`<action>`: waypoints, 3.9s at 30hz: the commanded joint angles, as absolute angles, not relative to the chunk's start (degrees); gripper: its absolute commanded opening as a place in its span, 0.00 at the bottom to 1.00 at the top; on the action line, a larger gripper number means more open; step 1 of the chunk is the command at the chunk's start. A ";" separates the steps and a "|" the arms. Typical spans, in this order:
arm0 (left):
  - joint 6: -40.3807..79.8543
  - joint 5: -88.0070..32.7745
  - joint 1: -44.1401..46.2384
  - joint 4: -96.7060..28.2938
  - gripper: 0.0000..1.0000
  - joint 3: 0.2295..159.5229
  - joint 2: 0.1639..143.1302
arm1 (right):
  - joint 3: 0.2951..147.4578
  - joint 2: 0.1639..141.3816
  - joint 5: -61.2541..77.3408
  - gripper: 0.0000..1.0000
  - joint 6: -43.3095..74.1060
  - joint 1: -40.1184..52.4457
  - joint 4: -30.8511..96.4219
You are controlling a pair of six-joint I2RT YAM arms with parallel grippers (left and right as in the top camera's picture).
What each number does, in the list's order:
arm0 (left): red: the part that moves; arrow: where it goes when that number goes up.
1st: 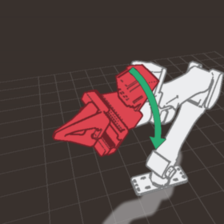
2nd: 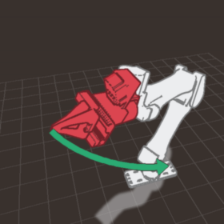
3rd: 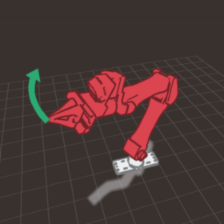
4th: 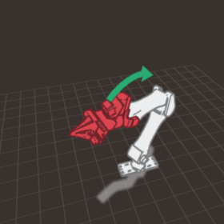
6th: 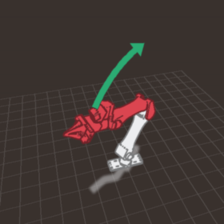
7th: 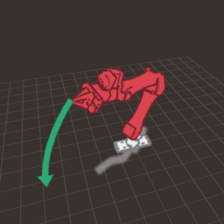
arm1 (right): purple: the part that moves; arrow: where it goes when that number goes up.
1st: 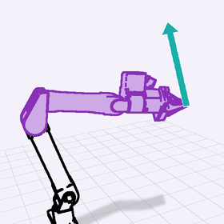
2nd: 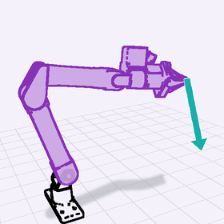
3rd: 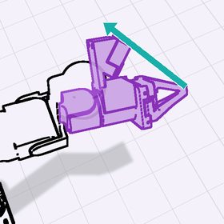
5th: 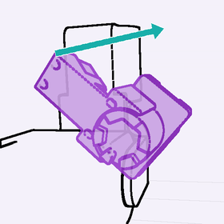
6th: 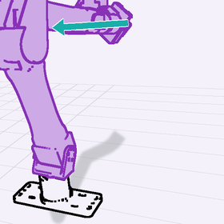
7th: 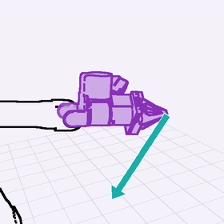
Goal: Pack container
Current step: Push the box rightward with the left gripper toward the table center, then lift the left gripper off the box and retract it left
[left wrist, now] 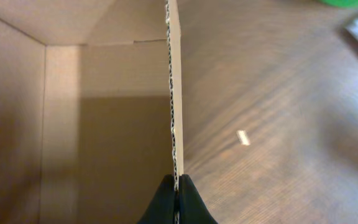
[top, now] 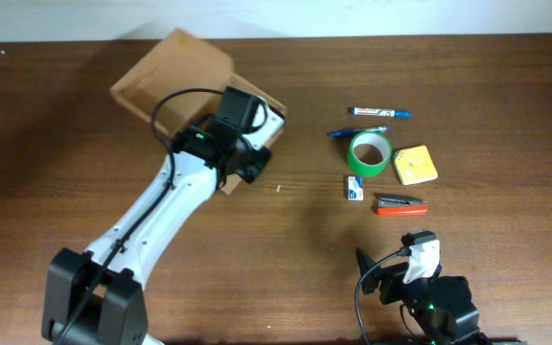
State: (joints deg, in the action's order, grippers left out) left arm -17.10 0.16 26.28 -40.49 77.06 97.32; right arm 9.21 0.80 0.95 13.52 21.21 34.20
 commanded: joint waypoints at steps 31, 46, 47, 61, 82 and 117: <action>-61.87 -24.25 23.22 -53.49 0.02 78.67 95.66 | 8.80 0.16 0.82 0.99 13.58 21.74 34.04; -70.15 -31.68 20.67 -57.87 0.01 78.67 97.45 | 8.80 0.16 0.82 0.99 13.58 21.74 34.04; -70.15 -31.11 20.67 -58.17 0.02 78.67 97.78 | 8.80 0.16 0.82 0.99 13.58 21.74 34.04; -69.30 -30.61 20.67 -58.81 0.73 78.67 100.27 | 8.80 0.16 0.82 0.99 13.58 21.74 34.02; -63.66 -33.28 20.99 -66.72 0.75 78.70 100.27 | 8.80 0.16 0.82 0.99 13.58 21.74 34.04; -26.74 -25.63 17.78 -74.00 1.00 97.45 90.98 | 8.80 0.16 0.82 0.99 13.58 21.74 34.04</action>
State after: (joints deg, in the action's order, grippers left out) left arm -28.51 -26.70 19.97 -73.97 96.09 96.29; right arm 9.21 0.80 0.93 13.52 21.21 34.20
